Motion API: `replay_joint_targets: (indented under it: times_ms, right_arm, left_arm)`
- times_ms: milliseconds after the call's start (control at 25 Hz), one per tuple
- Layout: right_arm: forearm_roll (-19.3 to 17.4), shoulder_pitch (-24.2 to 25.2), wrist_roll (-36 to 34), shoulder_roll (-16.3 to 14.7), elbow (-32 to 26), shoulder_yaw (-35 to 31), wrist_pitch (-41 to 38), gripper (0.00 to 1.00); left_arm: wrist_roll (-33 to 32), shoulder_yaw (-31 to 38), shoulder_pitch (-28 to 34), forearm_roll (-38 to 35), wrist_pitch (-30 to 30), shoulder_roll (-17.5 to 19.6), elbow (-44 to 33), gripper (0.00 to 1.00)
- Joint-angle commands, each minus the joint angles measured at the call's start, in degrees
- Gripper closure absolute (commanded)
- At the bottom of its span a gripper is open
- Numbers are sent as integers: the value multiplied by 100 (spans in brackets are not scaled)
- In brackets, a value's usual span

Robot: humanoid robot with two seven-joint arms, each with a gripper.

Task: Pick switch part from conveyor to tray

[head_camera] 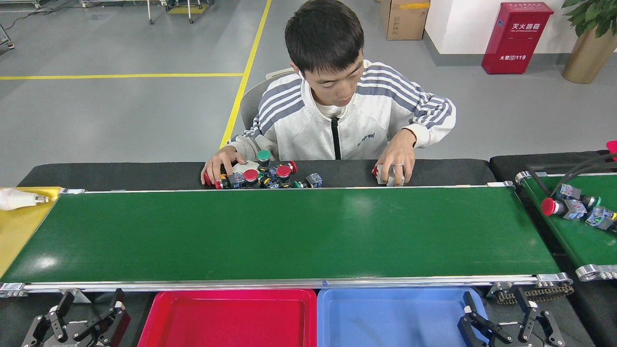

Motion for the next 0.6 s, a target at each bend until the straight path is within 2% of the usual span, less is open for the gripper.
replay_joint_targets:
  times_ms: [0,280,561]
  right_arm:
    - [0,-43,-54,-19,-83,-5,13,2]
    - [-8,-52,-62,-37,-47,-5,4,6]
    - [-26,-105,-80,-72,-39,-5,-66,5]
  left_arm:
    - [49,34,-53,26,-5,54,-72,0]
    - [58,61,-53,26,-5,62,-81,0]
    - [58,289,18,-36,12,80,-143,0]
